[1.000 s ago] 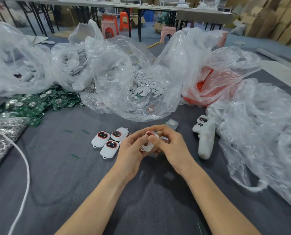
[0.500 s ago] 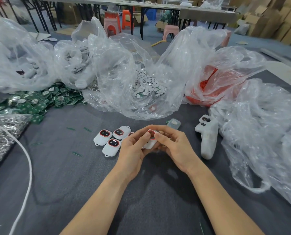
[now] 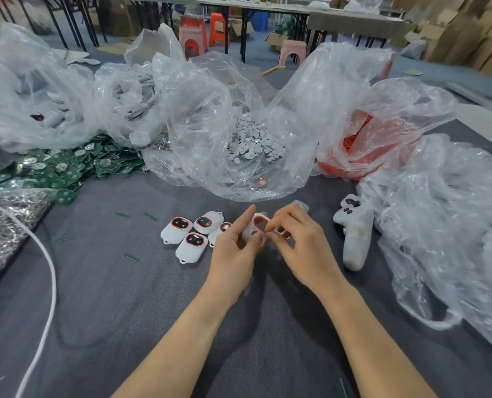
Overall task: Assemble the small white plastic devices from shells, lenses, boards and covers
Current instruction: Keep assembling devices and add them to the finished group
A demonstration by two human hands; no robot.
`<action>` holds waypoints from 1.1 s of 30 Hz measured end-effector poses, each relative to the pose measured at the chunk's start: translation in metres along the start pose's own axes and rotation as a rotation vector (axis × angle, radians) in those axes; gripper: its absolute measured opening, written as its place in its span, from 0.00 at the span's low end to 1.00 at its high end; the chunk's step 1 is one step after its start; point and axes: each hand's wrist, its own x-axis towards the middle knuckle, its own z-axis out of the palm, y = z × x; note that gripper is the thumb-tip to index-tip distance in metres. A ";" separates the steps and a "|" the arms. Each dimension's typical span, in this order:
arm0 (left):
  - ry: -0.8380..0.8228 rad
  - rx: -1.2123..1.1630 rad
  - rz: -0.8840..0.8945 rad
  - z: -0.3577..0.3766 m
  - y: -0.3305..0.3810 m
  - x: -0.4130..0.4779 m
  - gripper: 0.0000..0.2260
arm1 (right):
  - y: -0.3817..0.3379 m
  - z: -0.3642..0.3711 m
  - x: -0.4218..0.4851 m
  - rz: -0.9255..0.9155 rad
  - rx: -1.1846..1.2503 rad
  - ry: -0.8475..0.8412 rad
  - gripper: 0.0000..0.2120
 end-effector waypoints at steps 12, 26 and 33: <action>0.088 0.323 0.081 0.005 0.007 -0.003 0.22 | -0.006 -0.006 0.002 0.060 0.068 0.107 0.04; 0.076 0.225 0.050 0.003 0.007 -0.002 0.21 | -0.015 -0.001 -0.001 0.034 0.014 0.061 0.13; 0.063 0.158 0.026 0.003 0.007 -0.003 0.21 | -0.017 0.000 0.000 0.057 0.009 0.101 0.11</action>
